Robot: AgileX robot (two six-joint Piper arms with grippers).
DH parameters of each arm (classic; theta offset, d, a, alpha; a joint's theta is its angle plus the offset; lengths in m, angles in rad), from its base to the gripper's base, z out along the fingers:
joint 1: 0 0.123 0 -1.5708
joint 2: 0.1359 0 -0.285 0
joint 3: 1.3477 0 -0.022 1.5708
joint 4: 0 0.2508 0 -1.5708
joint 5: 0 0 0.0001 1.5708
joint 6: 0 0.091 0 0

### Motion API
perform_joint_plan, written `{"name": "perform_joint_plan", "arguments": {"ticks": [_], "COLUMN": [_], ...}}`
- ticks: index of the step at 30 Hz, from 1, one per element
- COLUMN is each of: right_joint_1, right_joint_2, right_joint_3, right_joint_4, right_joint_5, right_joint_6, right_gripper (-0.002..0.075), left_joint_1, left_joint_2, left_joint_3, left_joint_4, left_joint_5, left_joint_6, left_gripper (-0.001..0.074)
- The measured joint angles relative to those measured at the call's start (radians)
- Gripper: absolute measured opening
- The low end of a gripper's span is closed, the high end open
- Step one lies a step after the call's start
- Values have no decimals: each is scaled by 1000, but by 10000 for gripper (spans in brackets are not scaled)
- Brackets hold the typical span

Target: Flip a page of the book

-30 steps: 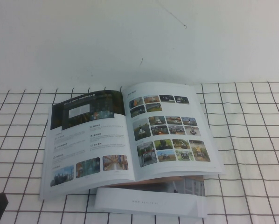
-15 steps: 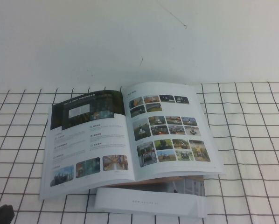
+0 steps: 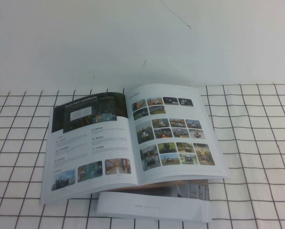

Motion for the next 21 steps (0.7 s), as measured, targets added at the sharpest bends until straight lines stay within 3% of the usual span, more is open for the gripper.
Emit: {"name": "perform_joint_plan", "arguments": {"ticks": [8, 13, 21], "right_joint_1": [0, 0, 0], "right_joint_2": [0, 0, 0], "right_joint_3": [0, 0, 0], "right_joint_4": [1, 2, 2], "right_joint_5": [0, 0, 0], "right_joint_6": [0, -1, -1], "right_gripper": [-2, -2, -2], "left_joint_1": [0, 0, 8], "left_joint_2": [-43, -54, -70], "left_joint_3": [4, 92, 189], "left_joint_4": [77, 136, -83], "left_joint_5": [-9, -134, -196], "left_joint_6": [-25, -120, -63], "left_gripper": [-3, -3, -2]}}
